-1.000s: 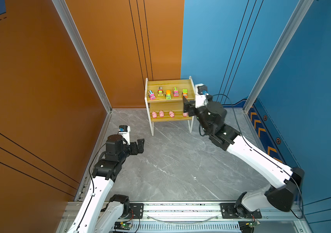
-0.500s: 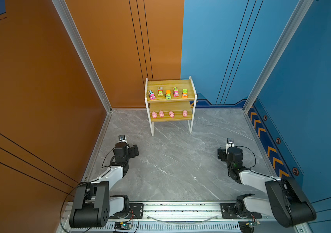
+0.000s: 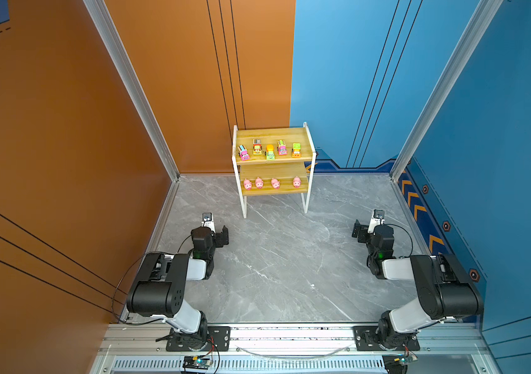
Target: Place and organize the plastic toys onto the shelf
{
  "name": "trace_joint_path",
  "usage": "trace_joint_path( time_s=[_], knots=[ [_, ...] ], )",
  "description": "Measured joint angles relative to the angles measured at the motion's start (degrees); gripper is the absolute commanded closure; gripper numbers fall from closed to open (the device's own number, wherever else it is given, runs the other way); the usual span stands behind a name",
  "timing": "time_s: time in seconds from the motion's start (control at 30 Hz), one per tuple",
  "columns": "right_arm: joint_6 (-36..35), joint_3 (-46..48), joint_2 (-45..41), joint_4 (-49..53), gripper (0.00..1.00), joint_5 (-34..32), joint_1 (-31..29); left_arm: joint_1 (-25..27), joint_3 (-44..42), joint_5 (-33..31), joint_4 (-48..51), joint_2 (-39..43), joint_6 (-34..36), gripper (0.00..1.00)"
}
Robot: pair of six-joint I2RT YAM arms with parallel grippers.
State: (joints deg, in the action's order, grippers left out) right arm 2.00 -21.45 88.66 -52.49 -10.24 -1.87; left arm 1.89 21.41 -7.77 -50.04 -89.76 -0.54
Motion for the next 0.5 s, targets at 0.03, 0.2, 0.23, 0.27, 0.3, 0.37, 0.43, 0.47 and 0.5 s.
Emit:
trace_joint_path(
  time_s=[0.03,0.2,0.23,0.27,0.3,0.37,0.43,0.47,0.5],
  knots=[
    [0.0,0.0,0.0,0.0,0.0,0.0,-0.1,0.0,0.0,0.0,-0.2,0.0,0.1,0.02],
    [0.0,0.0,0.0,0.0,0.0,0.0,-0.6,0.1,0.0,-0.2,-0.8,0.0,0.2,0.02],
    [0.0,0.0,0.0,0.0,0.0,0.0,-0.7,0.1,0.0,-0.2,-0.9,0.0,0.2,0.02],
    [0.0,0.0,0.0,0.0,0.0,0.2,-0.7,0.1,0.0,-0.2,-1.0,0.0,0.2,0.02],
    [0.0,0.0,0.0,0.0,0.0,0.7,-0.5,0.1,0.0,-0.2,-1.1,0.0,0.2,0.02],
    [0.2,0.0,0.0,0.2,0.0,1.4,-0.3,0.1,0.0,-0.2,-1.2,0.0,0.2,0.02],
    [0.4,0.0,0.0,0.3,0.0,1.7,0.0,0.1,0.0,-0.2,-1.2,0.0,0.2,0.02],
    [0.5,0.0,0.0,0.4,0.0,1.8,0.0,0.1,0.0,-0.2,-1.2,0.0,0.2,0.02],
    [0.5,0.0,0.0,0.4,0.0,1.9,0.0,0.1,0.0,-0.2,-1.3,0.0,0.2,0.02]
  ],
)
